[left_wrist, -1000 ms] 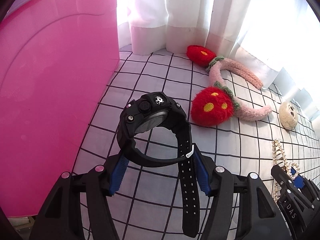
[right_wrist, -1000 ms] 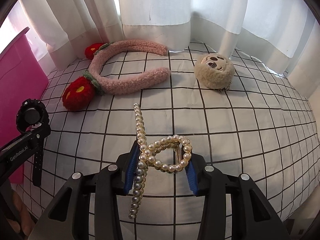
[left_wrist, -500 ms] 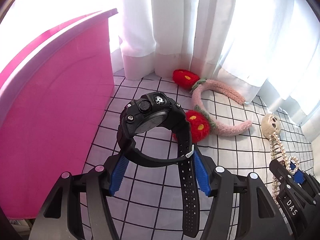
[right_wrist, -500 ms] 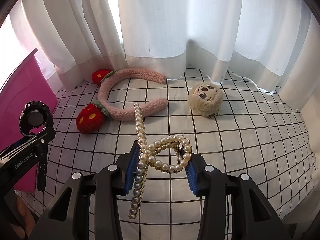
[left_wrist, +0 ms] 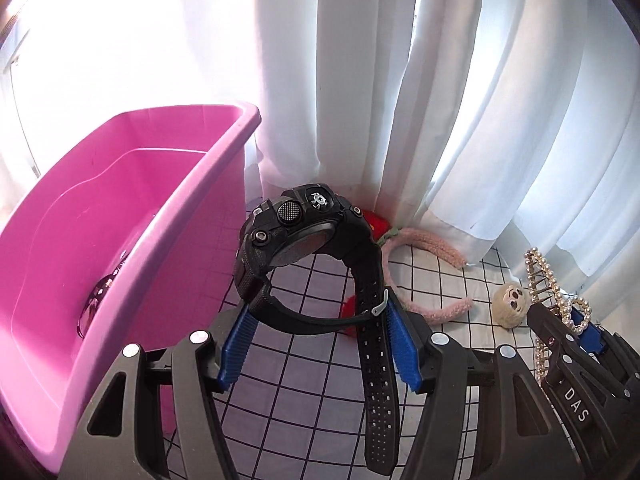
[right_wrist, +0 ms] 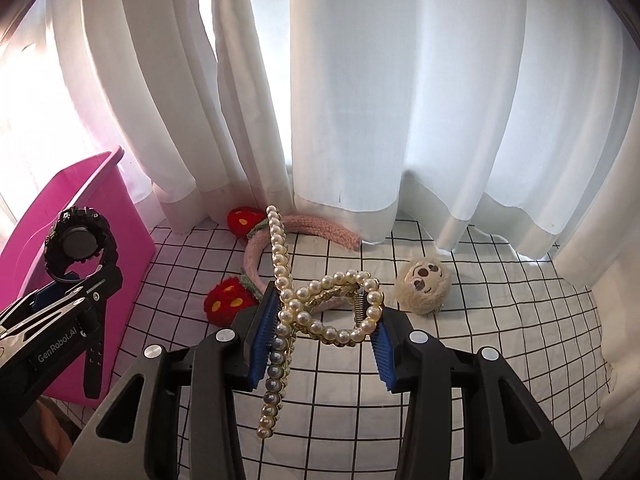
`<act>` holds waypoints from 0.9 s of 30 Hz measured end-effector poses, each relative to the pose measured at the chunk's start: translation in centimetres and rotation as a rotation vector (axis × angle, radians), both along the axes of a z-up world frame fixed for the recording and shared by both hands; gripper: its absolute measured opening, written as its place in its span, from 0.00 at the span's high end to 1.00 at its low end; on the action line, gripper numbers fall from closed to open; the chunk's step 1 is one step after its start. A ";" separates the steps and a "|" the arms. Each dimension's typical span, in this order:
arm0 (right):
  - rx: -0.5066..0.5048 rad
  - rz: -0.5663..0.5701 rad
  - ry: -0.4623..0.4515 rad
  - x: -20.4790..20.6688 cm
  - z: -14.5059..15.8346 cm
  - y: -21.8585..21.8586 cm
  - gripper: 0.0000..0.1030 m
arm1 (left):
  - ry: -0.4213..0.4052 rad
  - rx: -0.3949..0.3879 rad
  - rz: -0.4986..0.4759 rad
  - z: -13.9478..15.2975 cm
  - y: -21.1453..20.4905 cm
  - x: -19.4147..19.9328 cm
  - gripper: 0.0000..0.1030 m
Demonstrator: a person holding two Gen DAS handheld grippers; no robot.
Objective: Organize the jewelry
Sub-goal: 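Lift the watch and pearl clip with both tools over the pink tub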
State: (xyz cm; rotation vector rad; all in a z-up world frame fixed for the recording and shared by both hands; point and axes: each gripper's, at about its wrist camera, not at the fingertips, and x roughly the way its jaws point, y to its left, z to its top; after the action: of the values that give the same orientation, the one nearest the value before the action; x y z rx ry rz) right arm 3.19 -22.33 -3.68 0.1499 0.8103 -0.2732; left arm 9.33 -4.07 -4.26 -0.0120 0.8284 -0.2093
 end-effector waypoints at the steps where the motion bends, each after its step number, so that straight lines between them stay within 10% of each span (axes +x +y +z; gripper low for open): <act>1: -0.003 0.010 -0.009 0.2 0.4 0.3 0.60 | -0.010 -0.003 0.006 0.6 0.2 0.0 0.43; 27: -0.005 0.451 -0.142 9.8 8.2 21.0 0.60 | -0.098 0.031 0.327 7.8 19.2 2.3 0.43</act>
State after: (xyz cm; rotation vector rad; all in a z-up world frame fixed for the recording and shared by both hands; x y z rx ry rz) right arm 13.03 -1.33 4.54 -0.0200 0.6810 0.1593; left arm 11.68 15.11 3.51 -0.1069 0.7207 0.1106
